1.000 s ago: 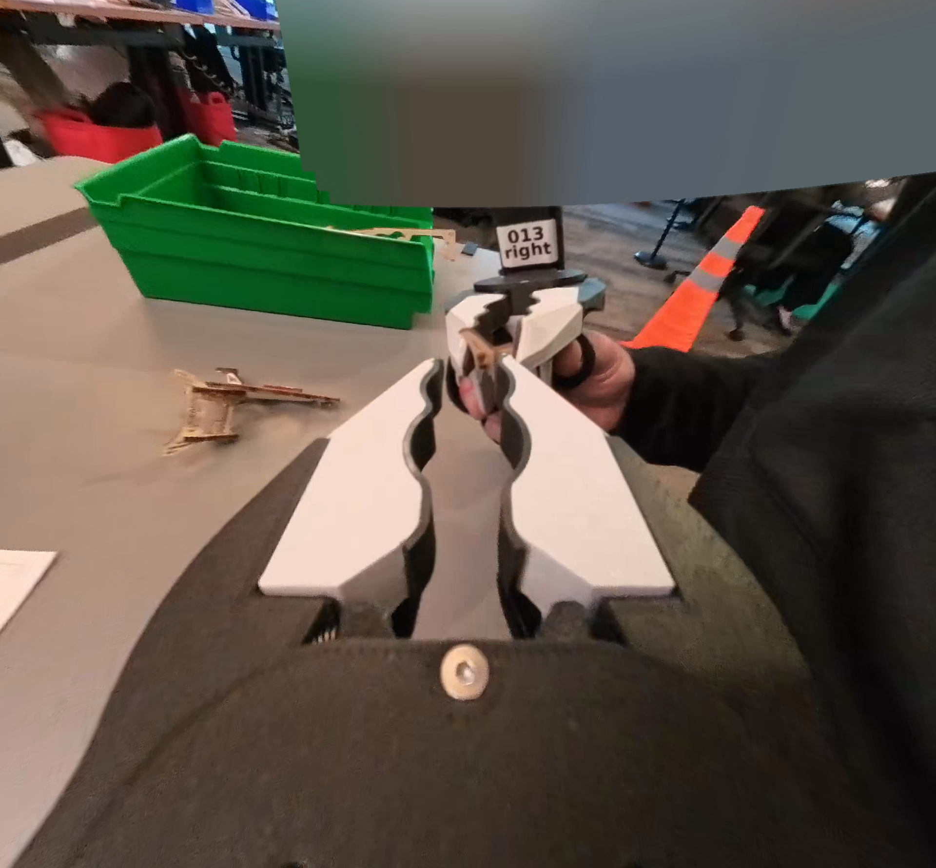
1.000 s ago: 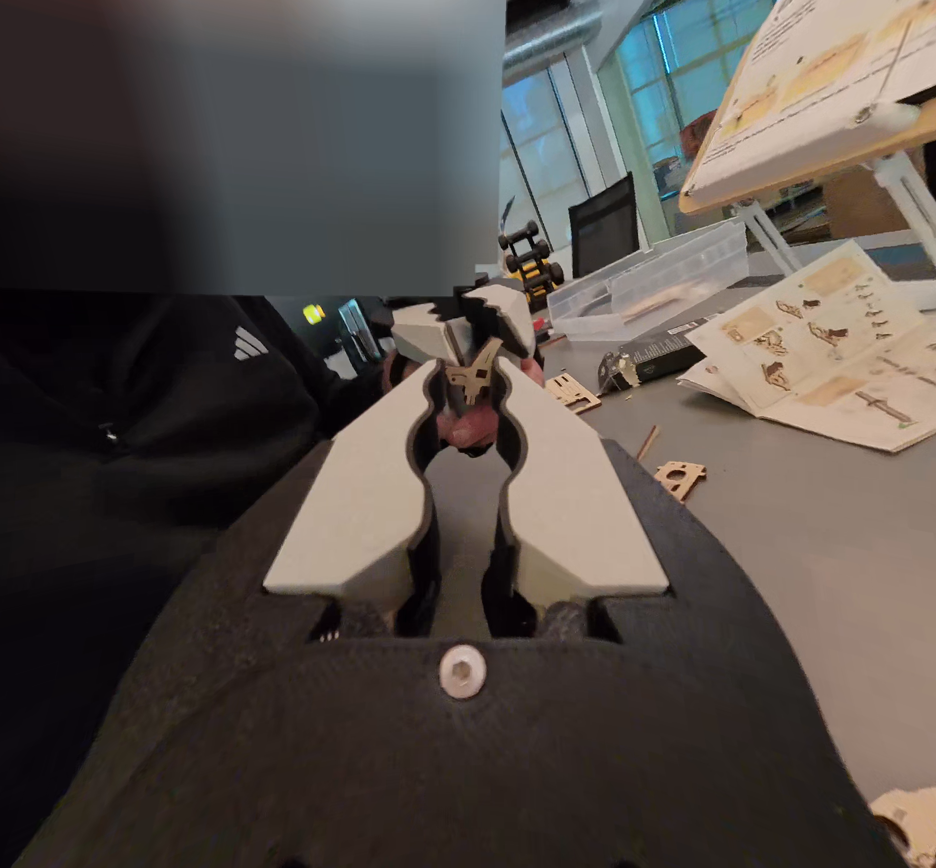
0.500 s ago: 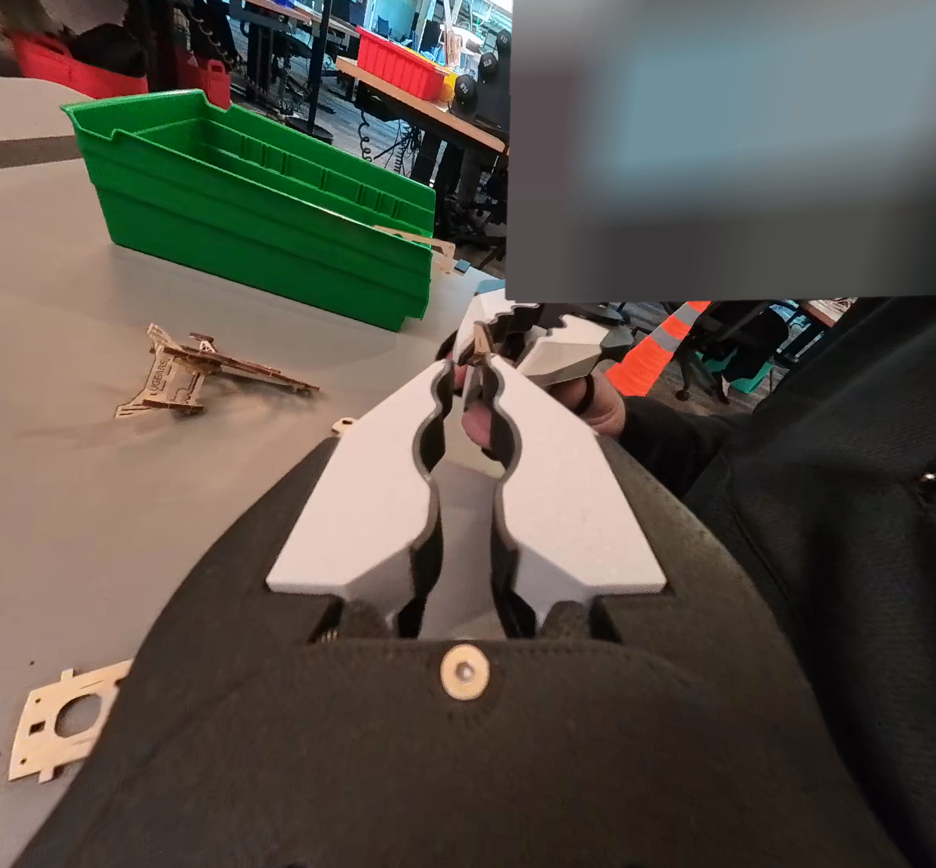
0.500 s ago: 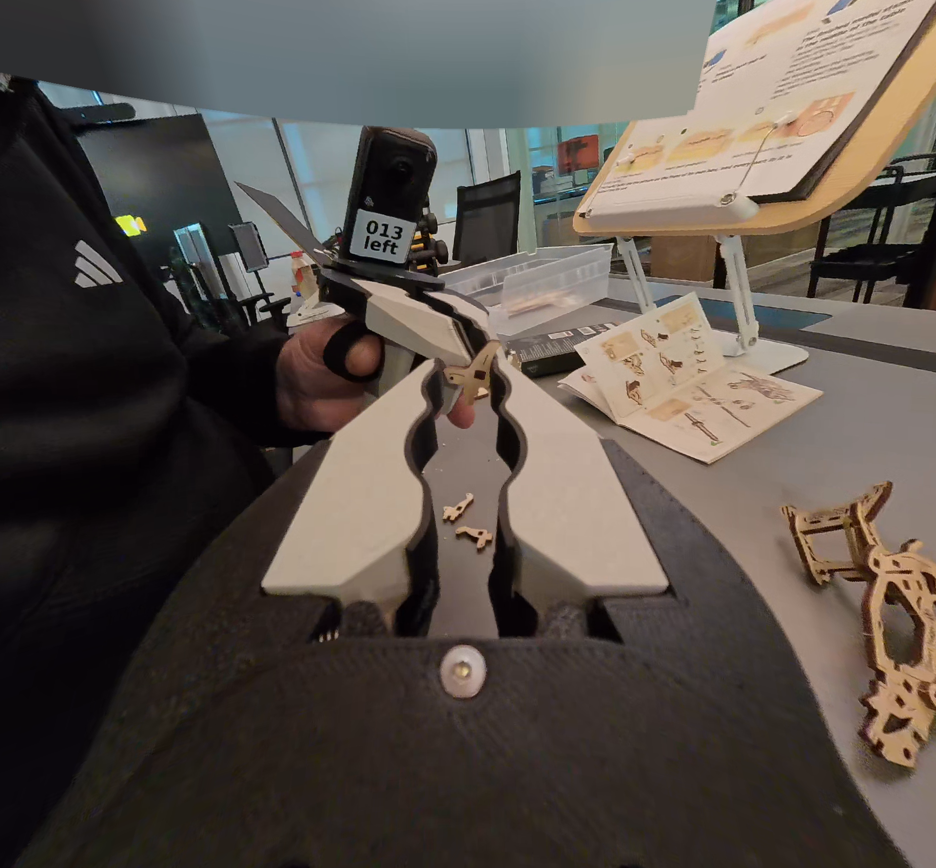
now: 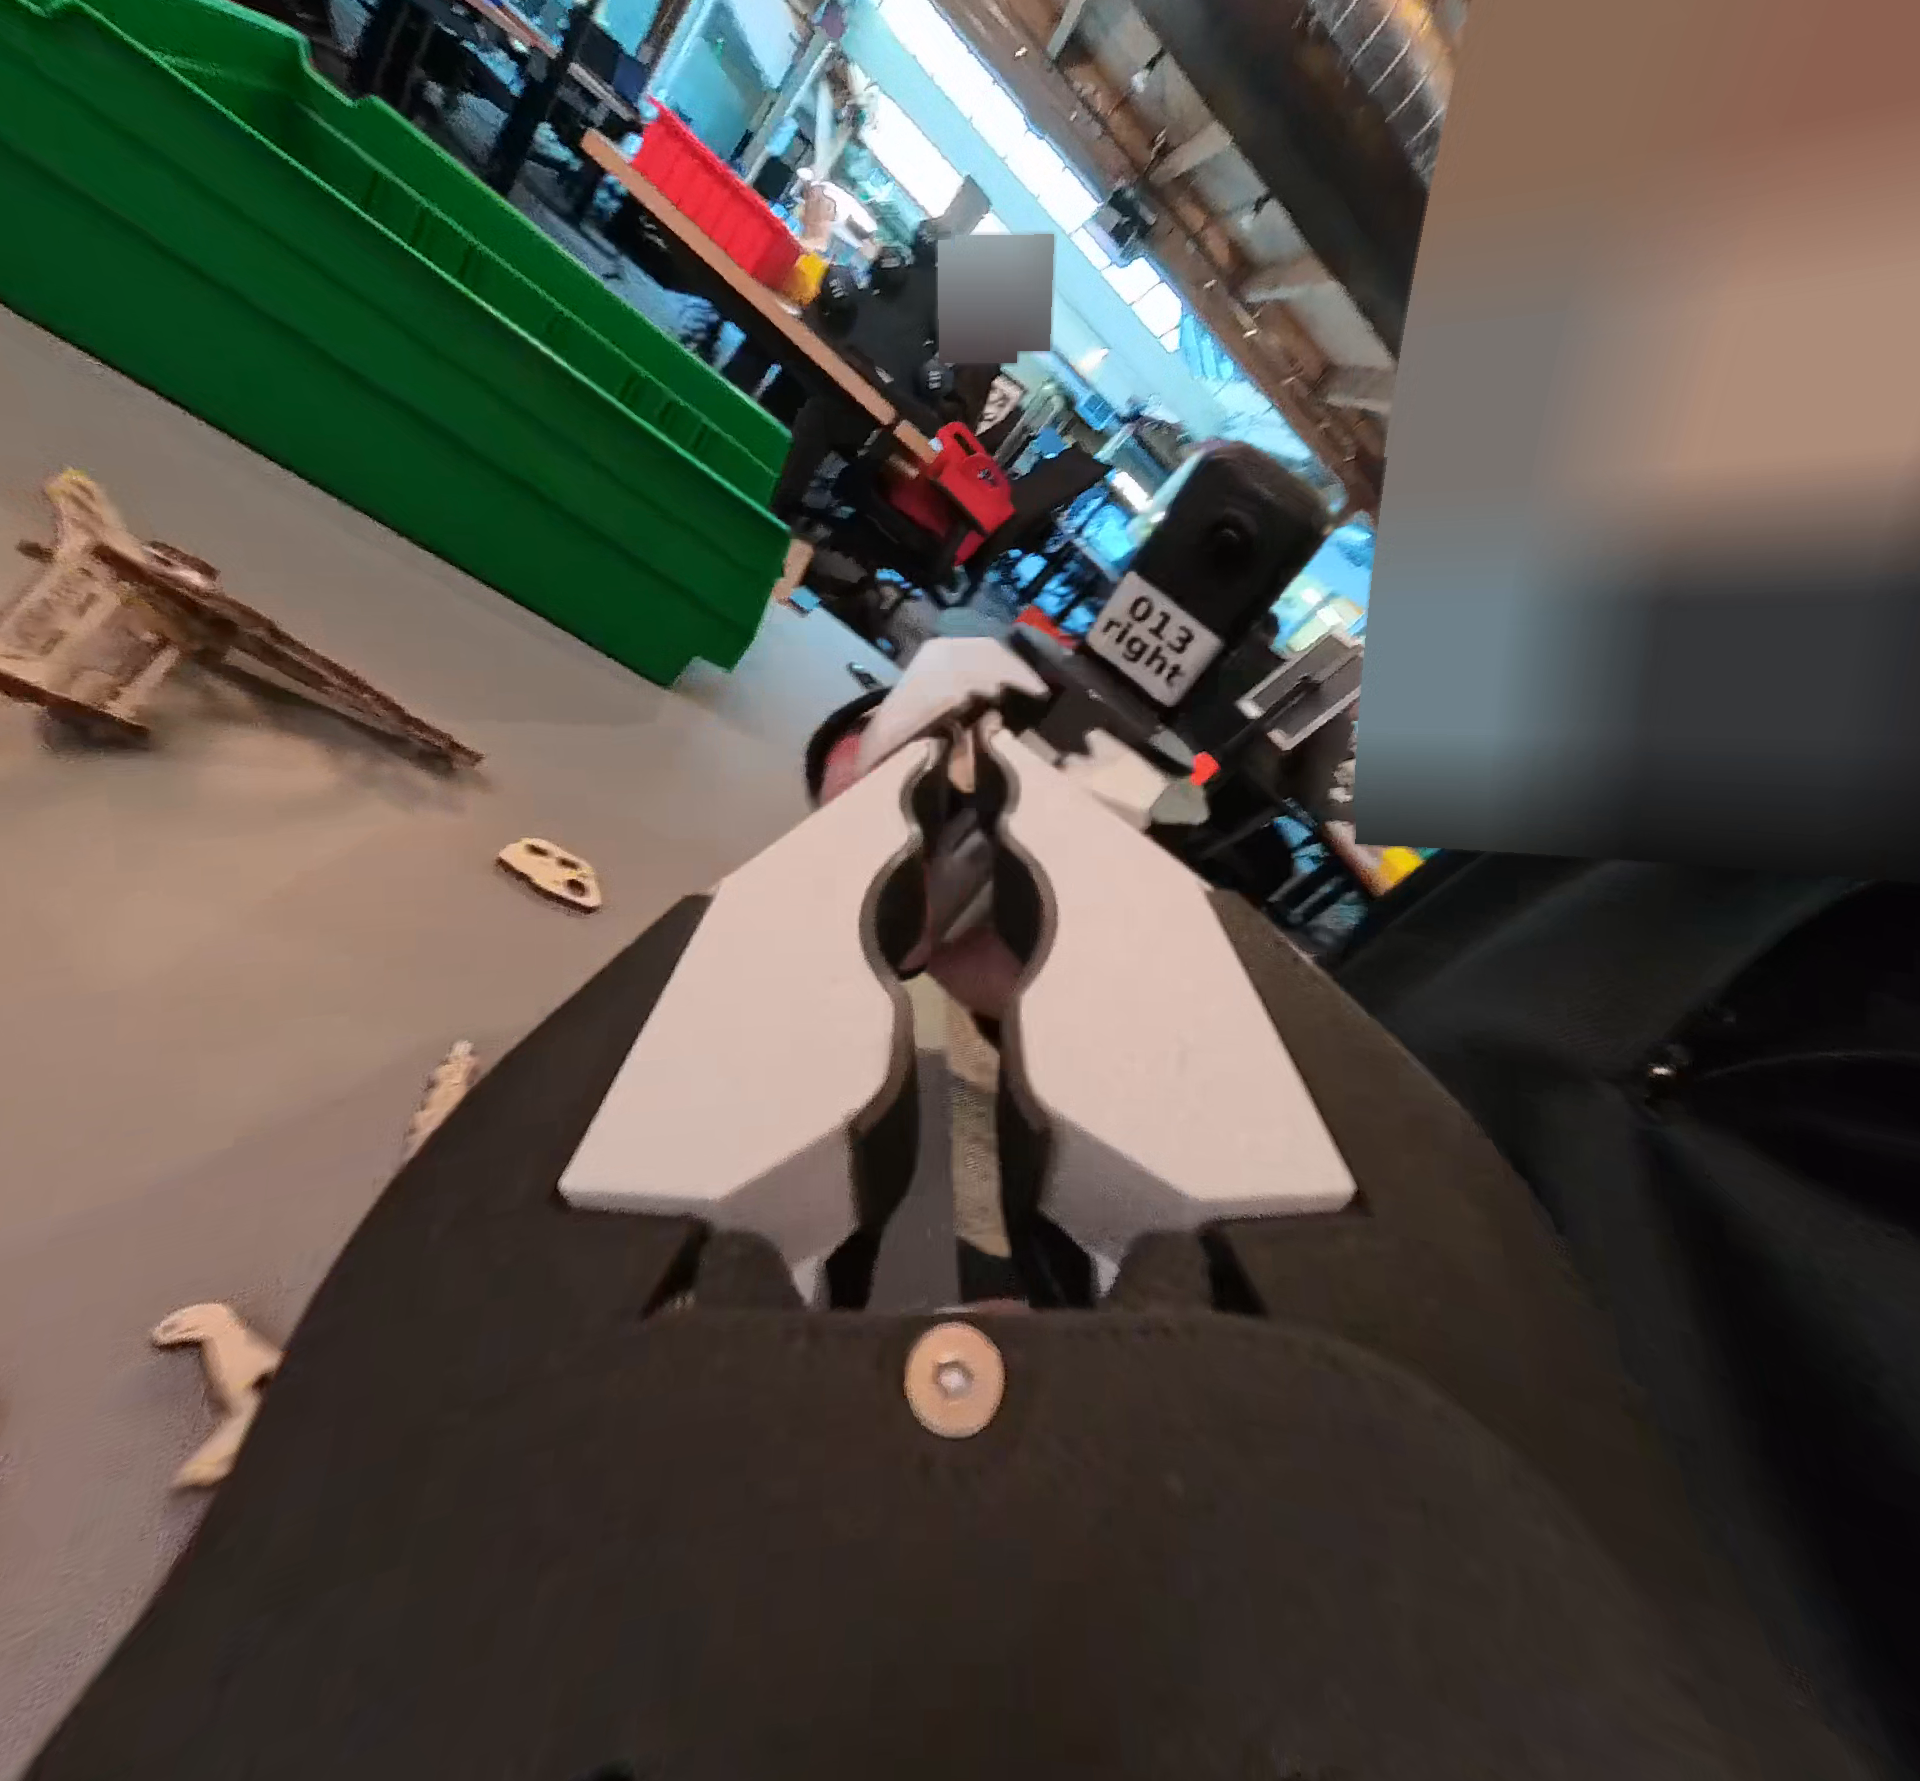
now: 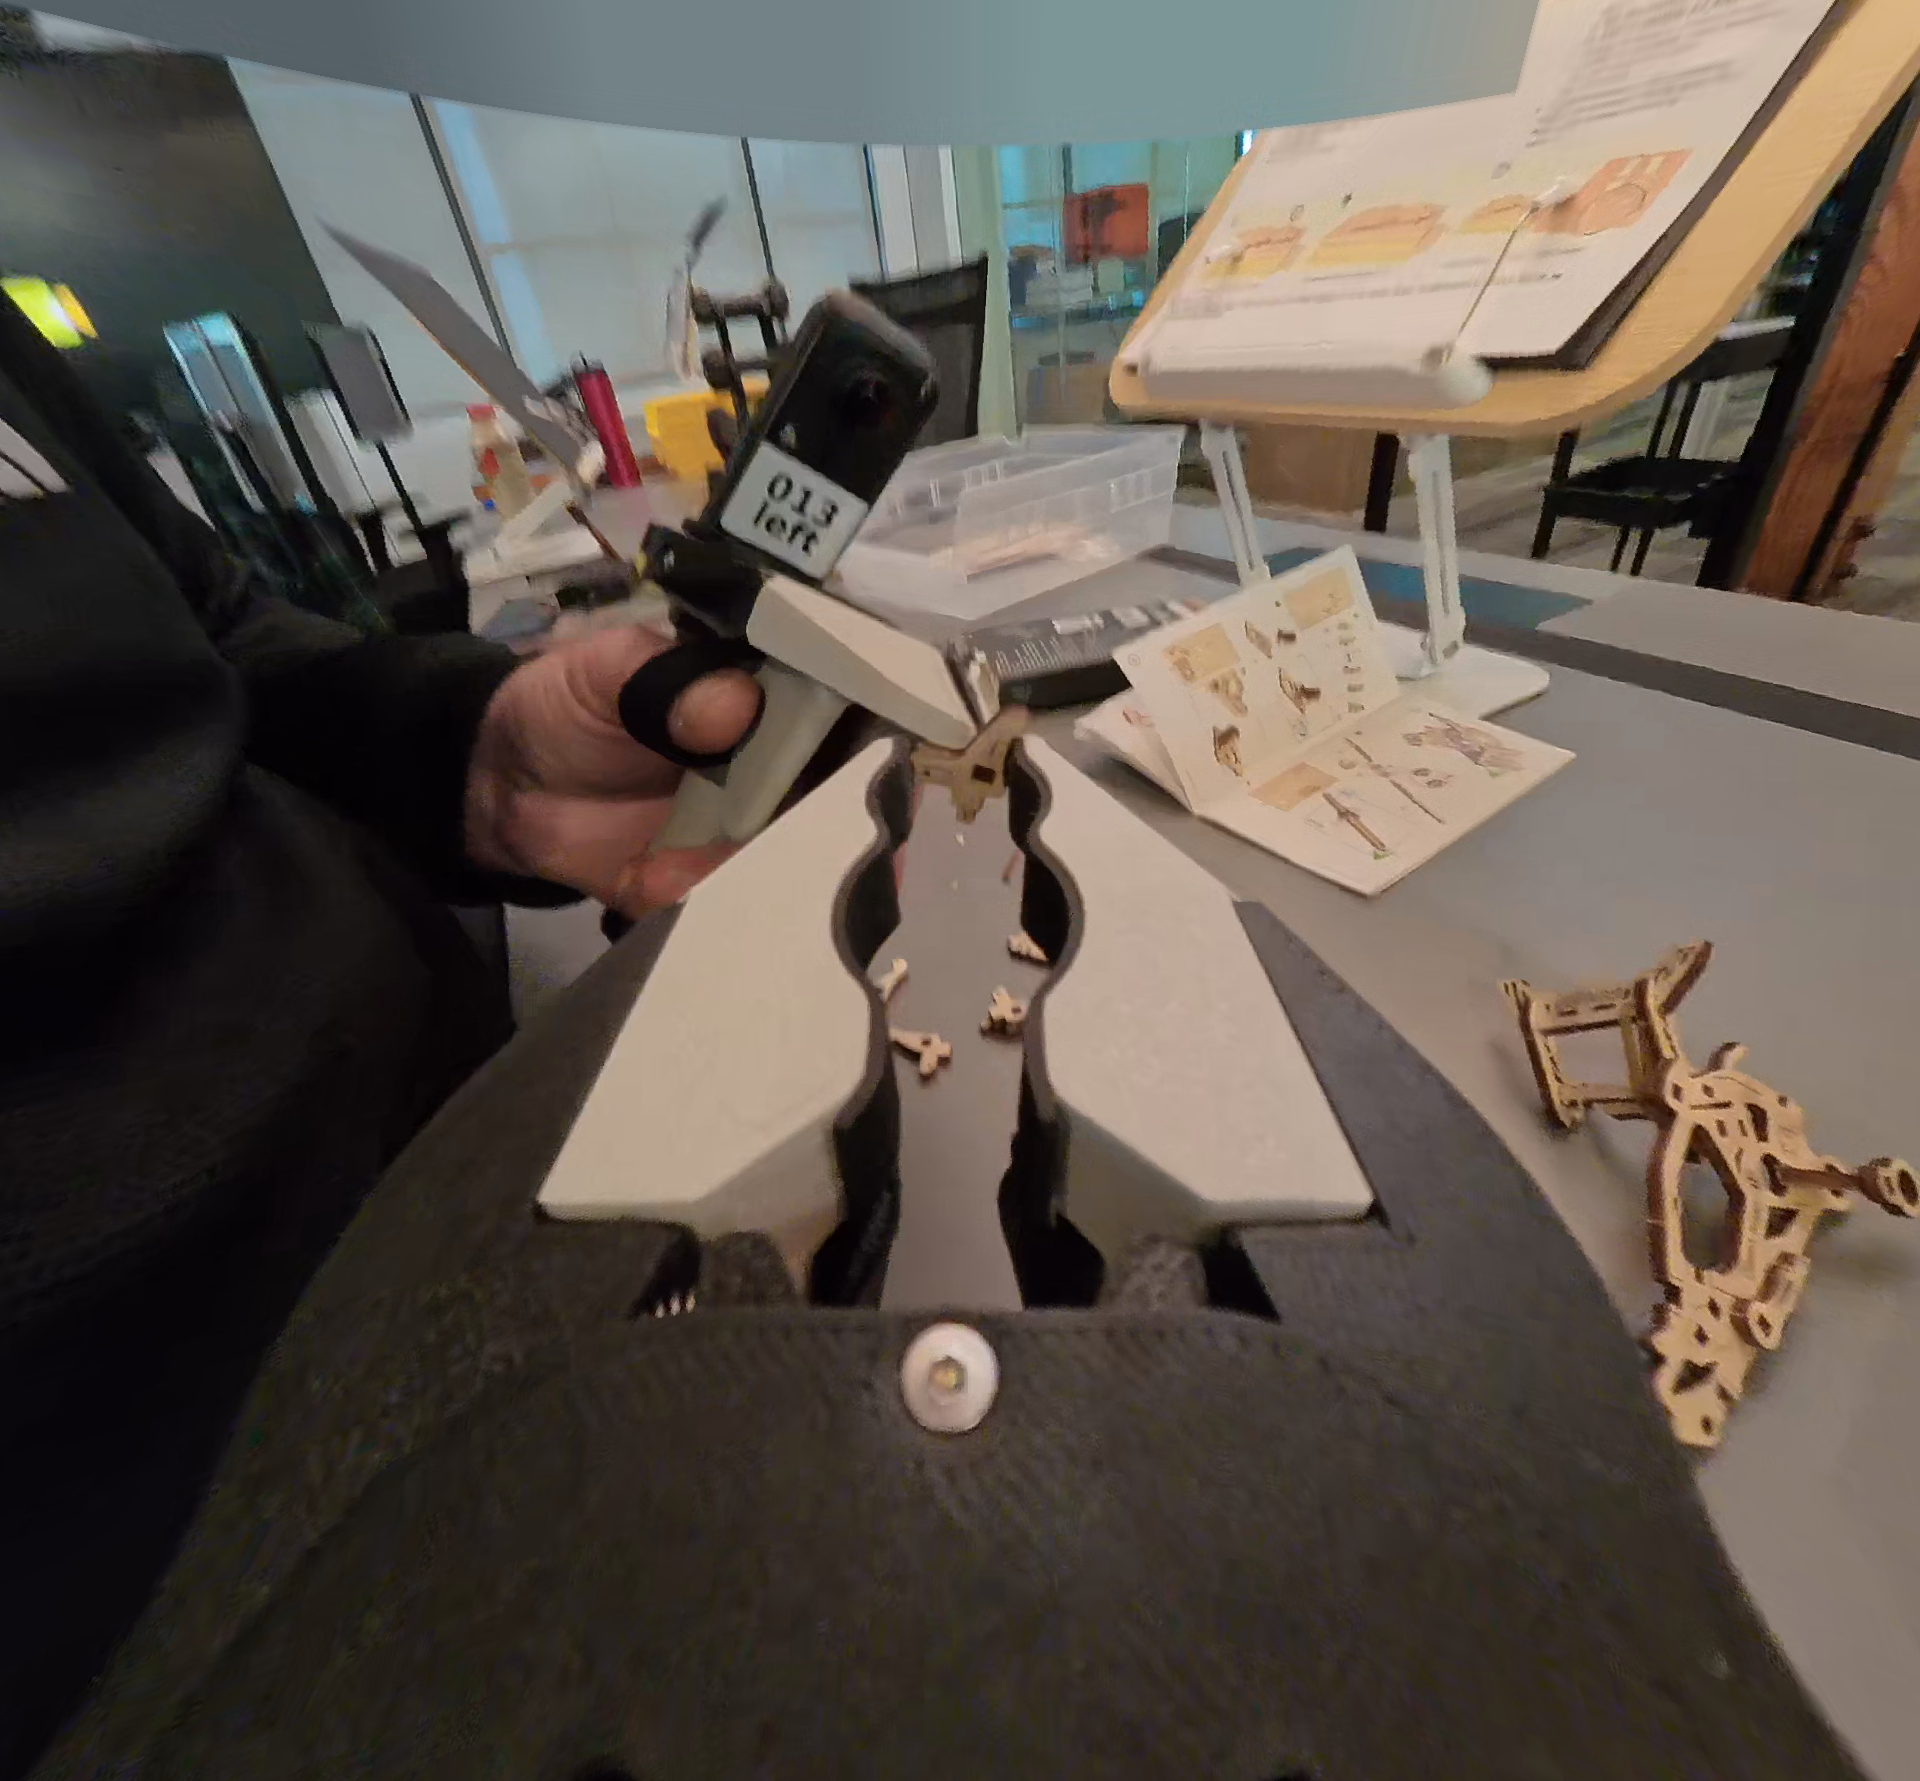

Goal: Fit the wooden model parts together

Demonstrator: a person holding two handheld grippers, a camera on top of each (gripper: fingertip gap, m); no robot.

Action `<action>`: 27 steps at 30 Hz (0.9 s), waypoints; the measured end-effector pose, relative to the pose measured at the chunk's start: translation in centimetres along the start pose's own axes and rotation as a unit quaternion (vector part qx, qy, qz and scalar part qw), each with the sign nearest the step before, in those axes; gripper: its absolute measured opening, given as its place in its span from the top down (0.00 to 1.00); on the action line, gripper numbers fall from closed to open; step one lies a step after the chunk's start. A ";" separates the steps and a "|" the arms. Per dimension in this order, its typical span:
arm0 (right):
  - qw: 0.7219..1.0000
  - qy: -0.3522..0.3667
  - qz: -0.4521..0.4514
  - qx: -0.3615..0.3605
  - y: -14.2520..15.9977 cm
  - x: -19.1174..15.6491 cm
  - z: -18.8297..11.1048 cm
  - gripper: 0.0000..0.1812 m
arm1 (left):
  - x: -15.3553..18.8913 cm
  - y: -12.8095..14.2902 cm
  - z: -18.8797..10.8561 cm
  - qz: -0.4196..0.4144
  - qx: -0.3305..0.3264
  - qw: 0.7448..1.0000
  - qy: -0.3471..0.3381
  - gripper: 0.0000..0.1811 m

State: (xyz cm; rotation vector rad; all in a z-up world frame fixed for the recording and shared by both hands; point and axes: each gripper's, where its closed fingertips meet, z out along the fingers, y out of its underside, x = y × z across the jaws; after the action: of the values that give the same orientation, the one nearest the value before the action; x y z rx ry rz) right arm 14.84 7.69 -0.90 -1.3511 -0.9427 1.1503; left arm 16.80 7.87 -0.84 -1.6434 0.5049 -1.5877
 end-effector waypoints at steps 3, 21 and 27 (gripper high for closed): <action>0.999 -0.002 -0.006 -0.054 1.6 -0.3 1.1 0.90 | 0.4 -0.1 0.1 -0.030 0.024 0.999 0.030 0.97; 0.965 0.009 -0.019 -0.261 8.5 1.6 -0.5 0.87 | -8.2 5.9 -7.3 0.259 -0.299 0.889 -0.232 0.89; 0.944 0.016 -0.018 -0.329 11.5 2.1 2.7 0.87 | -9.6 6.5 -8.2 0.280 -0.315 0.872 -0.250 0.86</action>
State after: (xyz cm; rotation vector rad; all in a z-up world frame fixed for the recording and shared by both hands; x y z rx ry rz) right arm 11.88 9.01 -12.43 -1.8601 -1.3945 0.8025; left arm 9.10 8.90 -12.68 -2.0287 1.1680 -0.5436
